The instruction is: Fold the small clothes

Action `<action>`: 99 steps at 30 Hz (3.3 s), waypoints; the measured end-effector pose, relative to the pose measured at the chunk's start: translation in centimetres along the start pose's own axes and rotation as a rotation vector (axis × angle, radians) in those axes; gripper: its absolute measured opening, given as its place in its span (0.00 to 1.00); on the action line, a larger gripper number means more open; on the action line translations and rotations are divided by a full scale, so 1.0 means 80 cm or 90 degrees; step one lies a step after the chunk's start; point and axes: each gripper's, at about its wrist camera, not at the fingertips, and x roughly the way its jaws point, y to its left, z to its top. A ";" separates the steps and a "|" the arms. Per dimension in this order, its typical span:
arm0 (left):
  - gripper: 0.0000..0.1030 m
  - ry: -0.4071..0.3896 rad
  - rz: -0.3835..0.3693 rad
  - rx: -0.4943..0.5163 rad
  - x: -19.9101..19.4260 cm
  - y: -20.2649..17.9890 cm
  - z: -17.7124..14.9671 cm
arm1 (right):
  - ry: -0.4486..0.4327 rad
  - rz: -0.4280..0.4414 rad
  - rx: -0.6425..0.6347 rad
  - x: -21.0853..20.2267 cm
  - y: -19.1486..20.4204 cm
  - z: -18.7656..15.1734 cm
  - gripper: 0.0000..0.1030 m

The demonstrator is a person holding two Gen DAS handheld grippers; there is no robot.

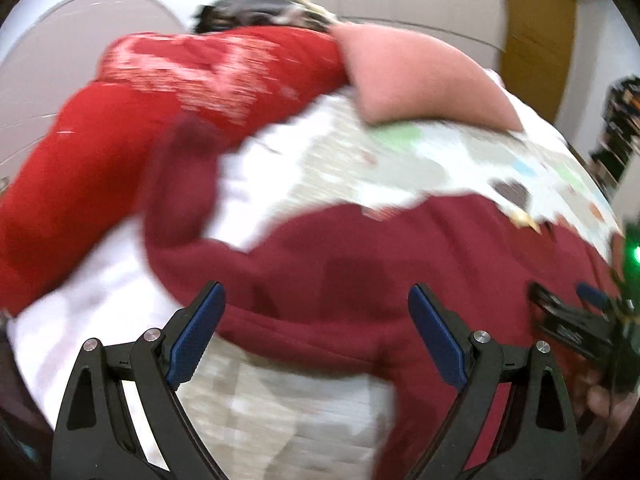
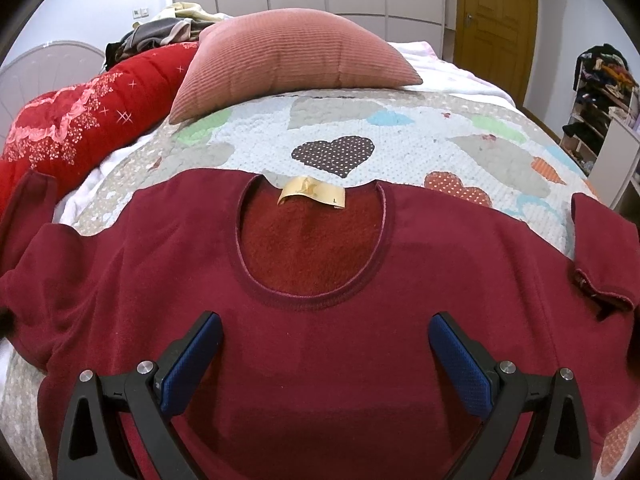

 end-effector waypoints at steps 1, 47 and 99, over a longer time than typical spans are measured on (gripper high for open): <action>0.90 -0.001 0.012 -0.005 0.002 0.011 0.005 | 0.000 0.000 0.000 0.000 0.000 0.000 1.00; 0.20 0.060 -0.063 -0.049 0.027 0.066 0.083 | 0.012 0.018 0.006 -0.001 0.005 0.003 1.00; 0.59 -0.012 -0.138 -0.043 -0.052 0.040 -0.023 | -0.099 0.194 0.029 -0.135 -0.038 0.120 0.08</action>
